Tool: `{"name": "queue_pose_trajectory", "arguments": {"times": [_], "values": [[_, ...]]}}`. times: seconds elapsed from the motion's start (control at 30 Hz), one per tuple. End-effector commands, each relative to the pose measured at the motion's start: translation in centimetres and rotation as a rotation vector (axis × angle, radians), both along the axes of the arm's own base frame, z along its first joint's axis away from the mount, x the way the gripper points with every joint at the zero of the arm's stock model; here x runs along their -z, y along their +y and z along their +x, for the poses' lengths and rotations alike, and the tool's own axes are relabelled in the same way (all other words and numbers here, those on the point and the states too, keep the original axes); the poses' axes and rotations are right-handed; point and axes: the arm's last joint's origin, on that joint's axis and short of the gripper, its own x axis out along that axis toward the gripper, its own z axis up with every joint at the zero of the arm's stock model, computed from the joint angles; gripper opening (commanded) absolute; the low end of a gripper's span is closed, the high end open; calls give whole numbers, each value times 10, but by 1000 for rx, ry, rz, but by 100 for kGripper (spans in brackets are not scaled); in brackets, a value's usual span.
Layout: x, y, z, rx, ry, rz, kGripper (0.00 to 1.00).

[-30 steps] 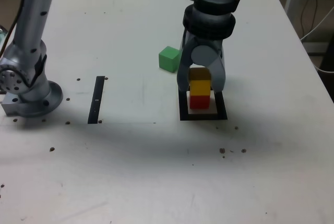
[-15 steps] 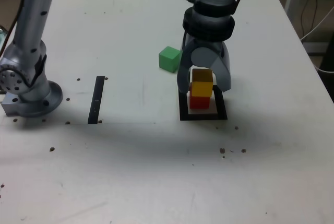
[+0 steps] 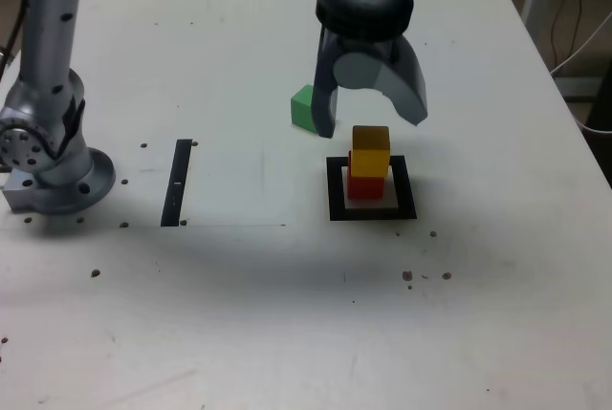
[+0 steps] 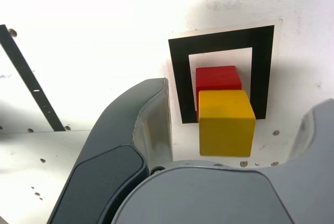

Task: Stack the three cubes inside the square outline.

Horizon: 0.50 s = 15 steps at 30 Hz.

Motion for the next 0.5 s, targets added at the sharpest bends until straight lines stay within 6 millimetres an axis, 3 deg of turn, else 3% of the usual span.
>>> {"name": "queue_pose_trajectory", "arguments": {"times": [0.0, 0.3, 0.47], "values": [[-3, 1, -2, -3, -5, 2, 99], [-11, 3, -12, -9, -7, 13, 99], [-8, 16, -19, -33, 11, 18, 99]]}}
